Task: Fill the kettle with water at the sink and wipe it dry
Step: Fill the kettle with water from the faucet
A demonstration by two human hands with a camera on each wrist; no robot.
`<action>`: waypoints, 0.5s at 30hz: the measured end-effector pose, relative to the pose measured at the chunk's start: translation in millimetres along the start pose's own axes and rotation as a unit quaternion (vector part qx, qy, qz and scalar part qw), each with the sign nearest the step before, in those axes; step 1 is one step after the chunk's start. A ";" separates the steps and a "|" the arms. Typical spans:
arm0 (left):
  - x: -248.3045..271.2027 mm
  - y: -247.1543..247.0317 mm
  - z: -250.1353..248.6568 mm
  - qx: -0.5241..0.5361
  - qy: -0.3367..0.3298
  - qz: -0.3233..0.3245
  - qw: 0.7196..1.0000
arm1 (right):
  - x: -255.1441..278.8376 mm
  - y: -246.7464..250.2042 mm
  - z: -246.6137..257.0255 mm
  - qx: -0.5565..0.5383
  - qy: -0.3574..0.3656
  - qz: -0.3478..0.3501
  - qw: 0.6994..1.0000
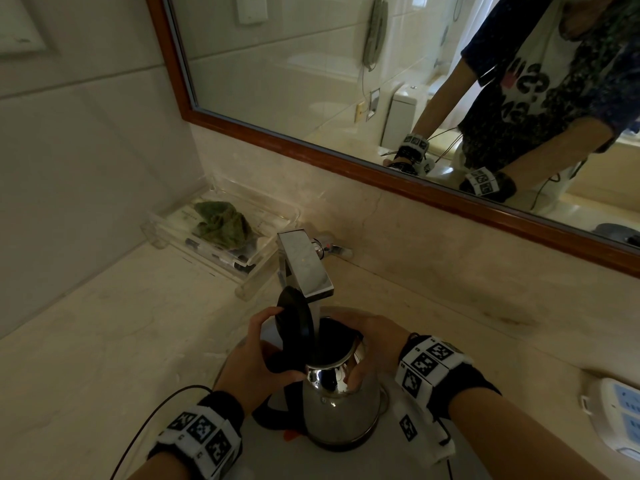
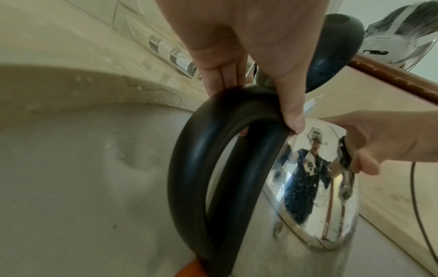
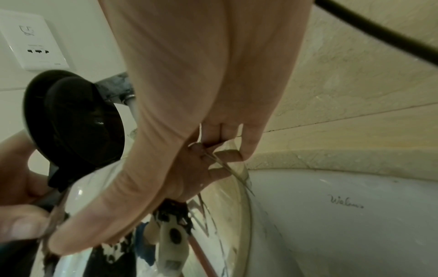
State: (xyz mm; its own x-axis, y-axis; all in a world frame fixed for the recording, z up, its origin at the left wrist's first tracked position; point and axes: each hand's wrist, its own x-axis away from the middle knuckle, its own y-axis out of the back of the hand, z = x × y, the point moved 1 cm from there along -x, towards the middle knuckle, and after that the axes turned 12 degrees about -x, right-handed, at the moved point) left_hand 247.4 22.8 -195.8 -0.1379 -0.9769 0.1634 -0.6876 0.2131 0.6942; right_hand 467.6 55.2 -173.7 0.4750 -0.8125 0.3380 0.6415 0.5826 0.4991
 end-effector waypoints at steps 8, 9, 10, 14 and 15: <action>0.5 1.8 -0.4 -0.003 0.001 -0.005 1.000 | -0.4 0.9 1.3 0.014 -0.003 0.005 1.000; 0.9 2.0 -0.5 -0.003 0.000 -0.004 1.000 | -0.7 0.8 1.2 0.010 -0.004 0.005 1.000; 1.1 2.1 -0.7 -0.004 0.000 -0.003 1.000 | -0.8 0.6 1.0 0.007 -0.004 0.004 1.000; 2.2 3.0 -4.2 -0.004 0.001 -0.005 1.000 | -1.0 0.1 -0.3 0.005 0.000 -0.003 1.000; 2.7 3.5 -5.5 -0.002 0.001 -0.006 1.000 | -0.5 0.3 -0.6 0.005 0.001 -0.003 1.000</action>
State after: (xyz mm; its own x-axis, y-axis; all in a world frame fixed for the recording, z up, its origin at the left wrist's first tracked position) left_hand 248.6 21.0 -189.1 -0.1283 -0.9794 0.1562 -0.6859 0.2014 0.6993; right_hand 467.9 55.8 -174.2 0.4720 -0.8165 0.3326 0.6392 0.5768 0.5087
